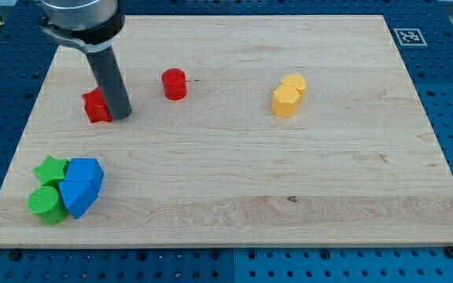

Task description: Move the red circle closer to the red star

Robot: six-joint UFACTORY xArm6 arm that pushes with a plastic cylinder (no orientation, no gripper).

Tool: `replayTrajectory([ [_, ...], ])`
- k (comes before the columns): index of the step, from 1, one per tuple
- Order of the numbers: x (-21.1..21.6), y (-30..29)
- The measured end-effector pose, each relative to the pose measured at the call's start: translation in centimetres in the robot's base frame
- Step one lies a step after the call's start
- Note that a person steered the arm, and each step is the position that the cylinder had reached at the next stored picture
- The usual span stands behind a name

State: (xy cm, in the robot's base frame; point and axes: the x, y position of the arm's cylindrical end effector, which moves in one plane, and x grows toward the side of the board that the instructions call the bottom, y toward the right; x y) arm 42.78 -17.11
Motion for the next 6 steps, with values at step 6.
replayTrajectory([
  [6,0.8,14.4],
])
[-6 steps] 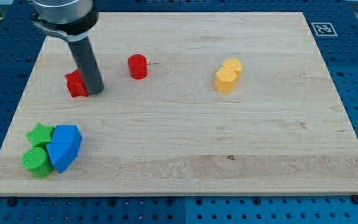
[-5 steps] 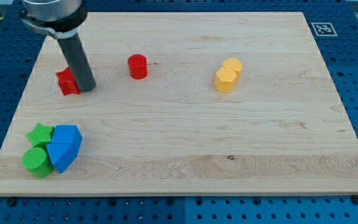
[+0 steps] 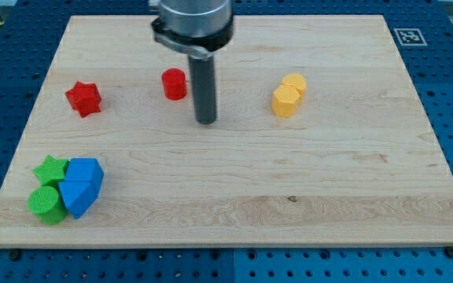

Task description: Move the red circle closer to the red star

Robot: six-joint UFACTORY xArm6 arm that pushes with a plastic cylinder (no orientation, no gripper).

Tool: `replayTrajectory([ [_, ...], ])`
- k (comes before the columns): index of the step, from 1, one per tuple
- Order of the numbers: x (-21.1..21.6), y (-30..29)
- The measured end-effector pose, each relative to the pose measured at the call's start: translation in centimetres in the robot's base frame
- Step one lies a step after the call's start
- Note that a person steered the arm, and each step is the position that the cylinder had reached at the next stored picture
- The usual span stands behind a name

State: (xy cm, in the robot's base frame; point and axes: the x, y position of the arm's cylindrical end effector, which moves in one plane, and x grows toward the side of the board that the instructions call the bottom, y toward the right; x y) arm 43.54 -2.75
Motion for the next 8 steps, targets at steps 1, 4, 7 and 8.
replayTrajectory([
  [1,-3.5,0.1],
  [4,-6.8,-2.5],
  [7,-7.1,-8.4],
  [8,-6.7,-8.3],
])
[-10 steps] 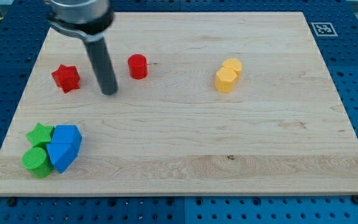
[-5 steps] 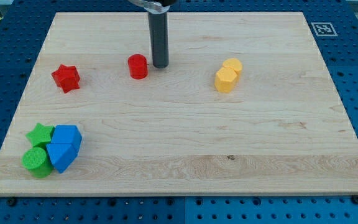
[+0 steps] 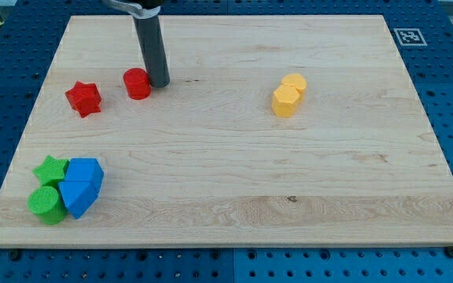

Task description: Move the red circle closer to the red star

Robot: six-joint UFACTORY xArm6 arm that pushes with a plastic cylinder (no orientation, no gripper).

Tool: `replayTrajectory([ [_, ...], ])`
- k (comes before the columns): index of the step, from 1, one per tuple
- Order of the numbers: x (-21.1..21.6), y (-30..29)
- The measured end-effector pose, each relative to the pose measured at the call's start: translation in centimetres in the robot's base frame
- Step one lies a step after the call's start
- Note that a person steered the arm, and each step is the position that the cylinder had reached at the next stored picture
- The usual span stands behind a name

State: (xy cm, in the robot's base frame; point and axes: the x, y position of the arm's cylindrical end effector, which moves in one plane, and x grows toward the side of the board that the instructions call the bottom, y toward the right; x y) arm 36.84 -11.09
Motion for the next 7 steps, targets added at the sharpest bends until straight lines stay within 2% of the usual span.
replayTrajectory([
  [4,1.3,-0.6],
  [7,-0.9,-5.9],
])
